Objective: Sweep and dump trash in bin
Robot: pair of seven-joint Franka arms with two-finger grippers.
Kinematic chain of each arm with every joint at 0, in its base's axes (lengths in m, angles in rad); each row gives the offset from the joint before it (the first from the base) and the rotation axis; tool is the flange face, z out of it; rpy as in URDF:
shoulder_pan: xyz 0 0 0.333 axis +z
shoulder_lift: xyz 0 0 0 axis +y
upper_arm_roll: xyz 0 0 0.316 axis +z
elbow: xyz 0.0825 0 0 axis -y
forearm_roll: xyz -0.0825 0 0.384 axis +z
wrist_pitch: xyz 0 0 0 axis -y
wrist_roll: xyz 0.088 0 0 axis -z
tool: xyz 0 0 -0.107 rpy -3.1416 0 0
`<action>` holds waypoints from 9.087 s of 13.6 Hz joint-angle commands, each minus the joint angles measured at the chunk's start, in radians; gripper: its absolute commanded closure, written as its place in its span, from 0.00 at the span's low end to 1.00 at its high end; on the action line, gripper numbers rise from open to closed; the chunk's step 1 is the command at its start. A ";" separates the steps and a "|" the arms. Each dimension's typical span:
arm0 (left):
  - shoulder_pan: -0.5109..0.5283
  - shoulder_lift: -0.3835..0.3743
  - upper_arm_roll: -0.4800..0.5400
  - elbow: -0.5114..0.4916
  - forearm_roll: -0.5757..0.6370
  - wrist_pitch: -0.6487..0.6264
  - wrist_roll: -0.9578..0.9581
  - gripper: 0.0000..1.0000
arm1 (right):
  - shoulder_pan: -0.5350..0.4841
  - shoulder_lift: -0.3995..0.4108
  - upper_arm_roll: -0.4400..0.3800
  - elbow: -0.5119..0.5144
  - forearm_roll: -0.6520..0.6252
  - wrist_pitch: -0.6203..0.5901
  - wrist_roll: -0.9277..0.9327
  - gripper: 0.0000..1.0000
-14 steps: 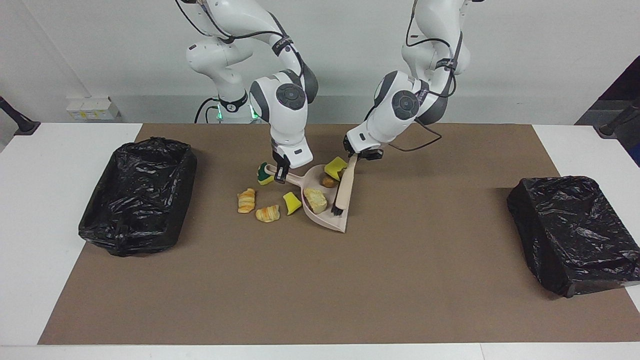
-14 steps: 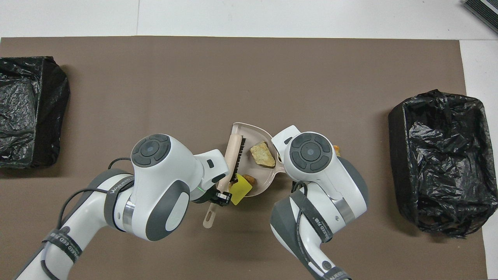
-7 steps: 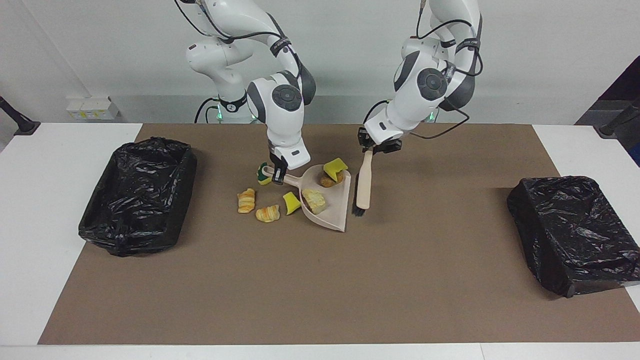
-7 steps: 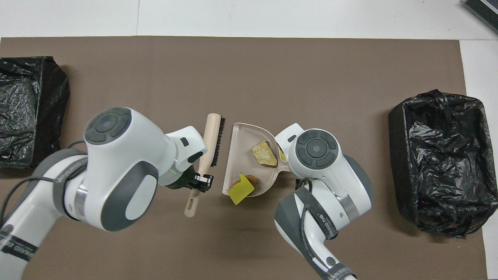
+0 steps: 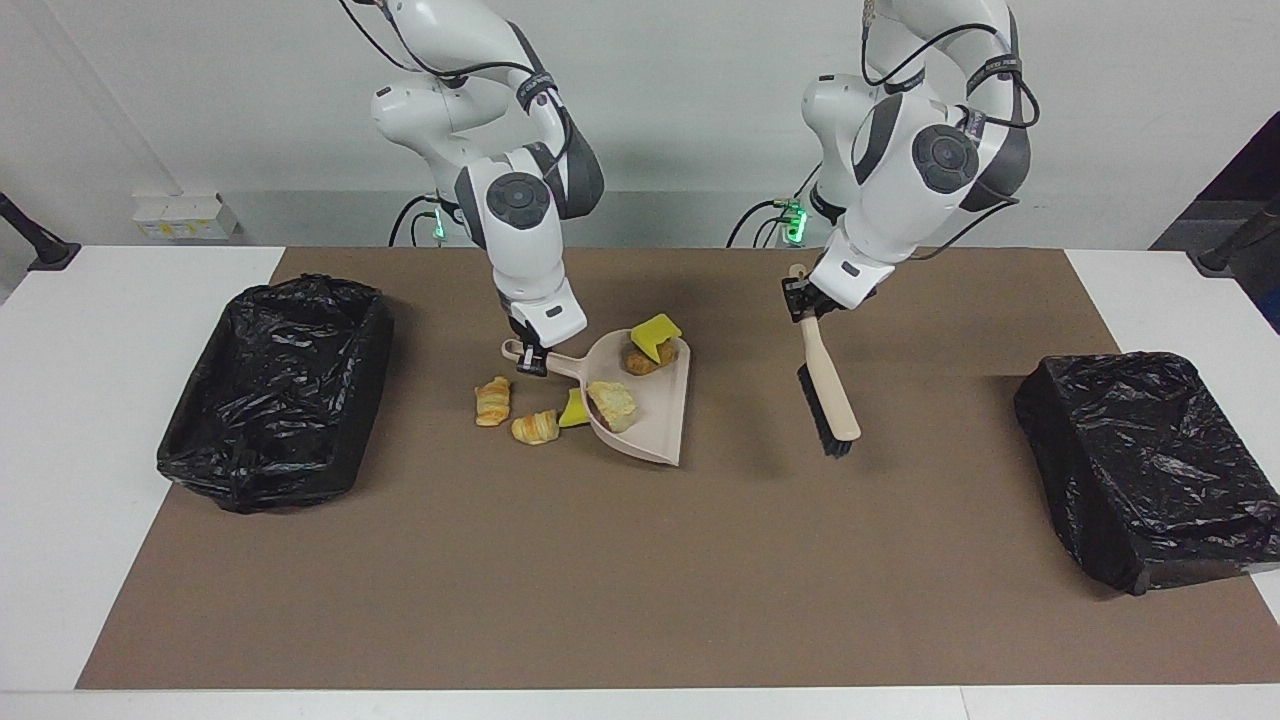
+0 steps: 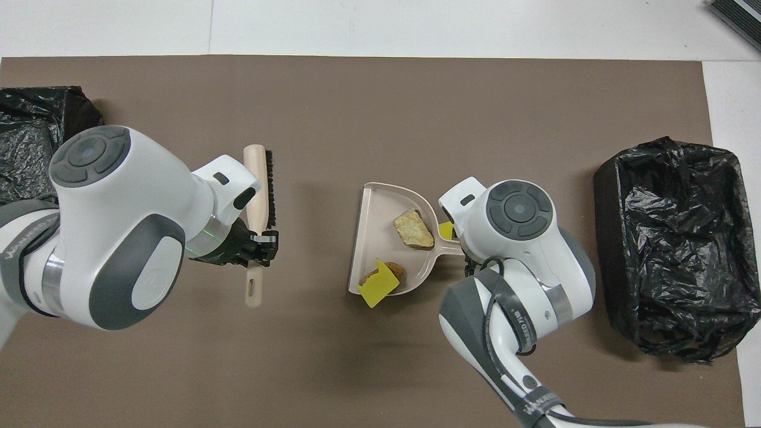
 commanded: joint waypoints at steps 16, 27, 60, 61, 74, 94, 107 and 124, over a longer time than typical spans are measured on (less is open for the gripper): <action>-0.420 -0.142 -0.030 -0.377 0.016 0.272 -0.309 1.00 | -0.803 -0.010 -0.007 0.291 0.011 -0.376 -0.869 1.00; -0.500 -0.156 -0.032 -0.536 0.005 0.472 -0.384 1.00 | -0.682 0.002 -0.006 0.241 -0.652 -0.132 -0.643 1.00; 0.261 -0.015 -0.006 0.331 0.195 -0.232 0.414 0.00 | -0.059 0.301 0.203 0.664 -0.057 -0.287 1.501 1.00; 0.263 -0.015 -0.006 0.331 0.194 -0.227 0.438 0.00 | -0.039 0.317 0.204 0.661 -0.048 -0.252 1.502 1.00; 0.276 -0.058 0.005 0.317 0.192 -0.243 0.434 0.00 | 0.085 0.519 0.201 0.659 -0.017 -0.049 1.606 1.00; 0.203 -0.030 0.001 0.241 0.177 -0.045 0.443 0.00 | 0.200 0.156 0.246 0.228 0.081 -0.070 1.775 0.00; 0.213 0.122 0.002 0.251 0.158 0.155 0.458 0.00 | 0.349 -0.085 0.244 -0.249 0.254 0.201 1.750 0.29; 0.210 0.119 0.002 0.239 0.157 0.150 0.481 0.00 | 0.251 -0.154 0.237 -0.137 0.210 0.010 1.697 1.00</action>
